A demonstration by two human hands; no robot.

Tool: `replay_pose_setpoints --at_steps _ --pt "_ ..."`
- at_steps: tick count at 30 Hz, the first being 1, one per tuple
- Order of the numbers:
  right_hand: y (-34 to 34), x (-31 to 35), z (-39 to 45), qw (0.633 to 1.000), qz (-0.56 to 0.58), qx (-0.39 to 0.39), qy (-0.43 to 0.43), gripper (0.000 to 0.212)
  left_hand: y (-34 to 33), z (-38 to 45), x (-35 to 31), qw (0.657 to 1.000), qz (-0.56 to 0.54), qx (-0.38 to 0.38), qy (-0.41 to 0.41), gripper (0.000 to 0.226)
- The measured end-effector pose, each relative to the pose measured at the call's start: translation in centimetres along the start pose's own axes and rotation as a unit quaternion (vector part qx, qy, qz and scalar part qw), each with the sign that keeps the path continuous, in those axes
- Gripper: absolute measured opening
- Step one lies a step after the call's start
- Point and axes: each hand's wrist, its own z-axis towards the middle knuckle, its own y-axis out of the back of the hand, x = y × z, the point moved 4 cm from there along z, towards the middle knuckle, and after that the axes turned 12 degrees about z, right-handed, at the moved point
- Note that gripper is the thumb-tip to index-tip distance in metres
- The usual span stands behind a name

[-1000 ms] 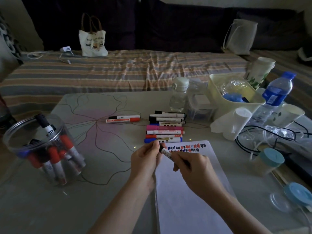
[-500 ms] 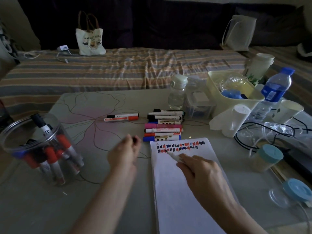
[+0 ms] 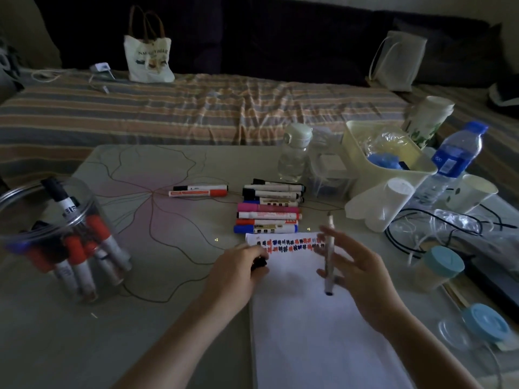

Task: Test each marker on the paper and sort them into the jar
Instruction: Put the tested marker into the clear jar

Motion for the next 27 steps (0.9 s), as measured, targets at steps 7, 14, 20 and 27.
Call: replay_pose_setpoints --at_steps 7,14,20,27 --pt "3.3 -0.3 1.4 0.991 0.104 -0.08 -0.007 0.018 -1.1 0.0 -0.6 0.995 0.086 0.013 -0.043 0.042" --pt "4.8 -1.3 5.8 0.981 -0.121 -0.141 0.057 0.028 -0.9 0.4 0.3 0.991 0.105 0.041 -0.078 0.057" --pt "4.5 -3.6 6.3 0.978 -0.071 -0.176 0.093 0.035 -0.9 0.5 0.4 0.992 0.095 0.045 -0.075 0.06" --pt "4.9 -4.0 6.3 0.974 -0.094 -0.181 0.094 0.035 -1.0 0.7 0.6 0.991 0.098 0.059 -0.067 0.061"
